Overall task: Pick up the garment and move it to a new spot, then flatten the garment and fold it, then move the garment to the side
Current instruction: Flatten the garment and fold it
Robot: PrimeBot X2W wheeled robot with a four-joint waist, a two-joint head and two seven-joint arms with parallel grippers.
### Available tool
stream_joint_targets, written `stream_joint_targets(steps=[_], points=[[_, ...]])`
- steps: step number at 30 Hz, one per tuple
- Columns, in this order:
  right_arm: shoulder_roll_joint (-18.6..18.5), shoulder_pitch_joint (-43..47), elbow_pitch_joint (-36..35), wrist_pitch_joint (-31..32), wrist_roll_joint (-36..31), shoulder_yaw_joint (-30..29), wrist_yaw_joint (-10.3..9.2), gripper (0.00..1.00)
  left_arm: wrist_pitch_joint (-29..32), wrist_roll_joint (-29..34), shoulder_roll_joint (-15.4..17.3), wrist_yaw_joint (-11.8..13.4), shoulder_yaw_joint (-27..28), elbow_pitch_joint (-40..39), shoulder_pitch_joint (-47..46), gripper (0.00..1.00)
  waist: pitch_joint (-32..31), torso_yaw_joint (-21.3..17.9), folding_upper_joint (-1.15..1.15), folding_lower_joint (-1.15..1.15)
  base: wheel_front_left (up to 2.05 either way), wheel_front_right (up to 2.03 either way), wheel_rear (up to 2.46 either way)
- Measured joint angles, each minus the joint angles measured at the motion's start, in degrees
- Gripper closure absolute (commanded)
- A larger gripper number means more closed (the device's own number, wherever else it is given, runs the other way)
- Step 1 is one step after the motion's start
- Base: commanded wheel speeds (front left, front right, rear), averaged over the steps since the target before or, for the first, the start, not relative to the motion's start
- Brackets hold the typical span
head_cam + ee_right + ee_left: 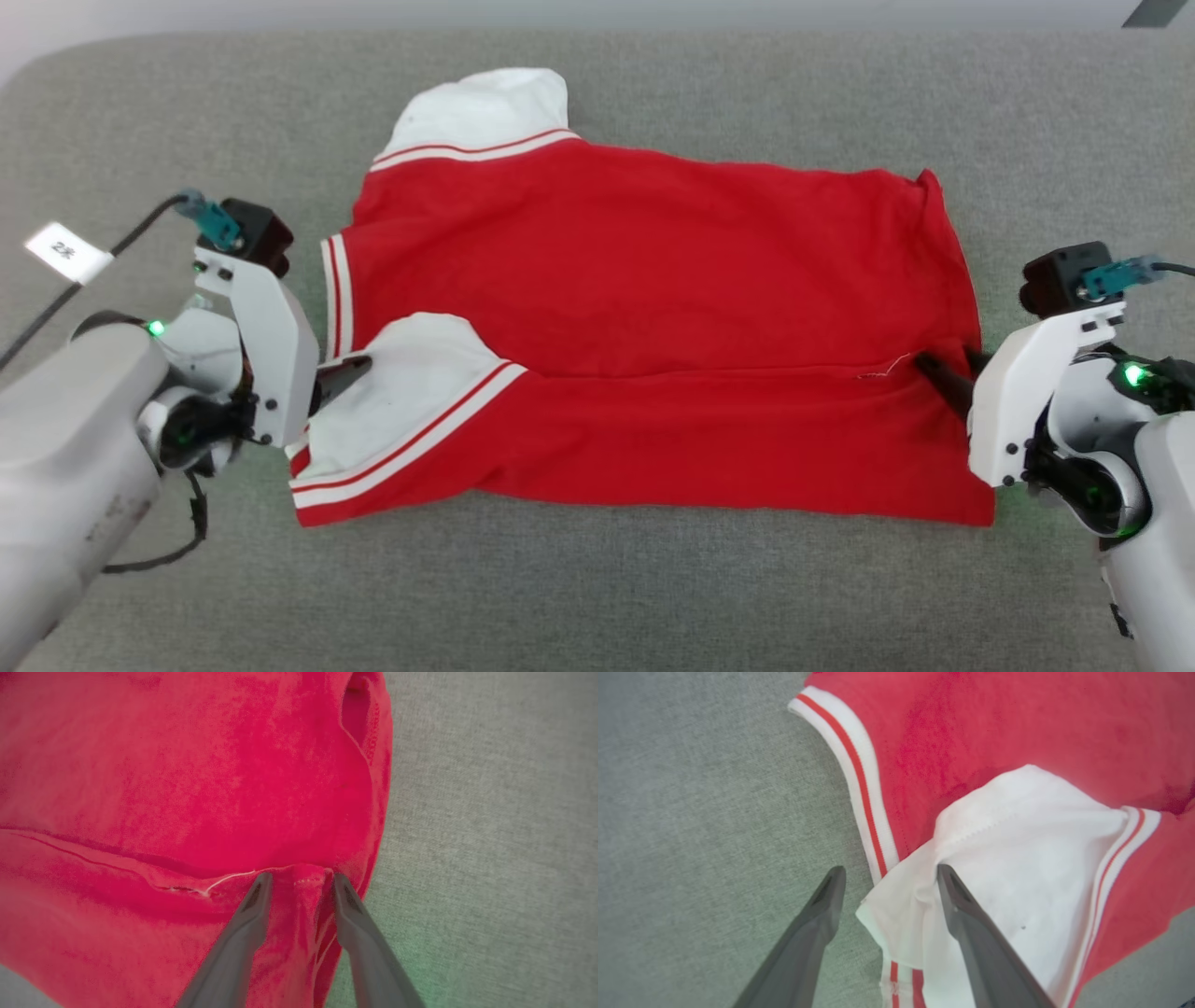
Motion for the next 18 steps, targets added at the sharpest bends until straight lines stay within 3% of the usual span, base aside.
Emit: stream_joint_targets(steps=[7,18], points=[[-0.7,2.5,-3.7,-5.0,0.4,-2.0,0.00,0.00,0.8,-1.5,1.6,1.7,1.1,-2.1,-0.5,0.00,-2.5,0.8,0.00,0.00,0.00,0.00,0.00],[3.0,8.1,-13.6,-19.8,-4.7,-9.6,0.00,0.00,8.7,-8.7,6.9,10.2,1.3,-12.7,5.9,0.00,-6.1,1.5,0.00,0.00,0.00,0.00,0.00]])
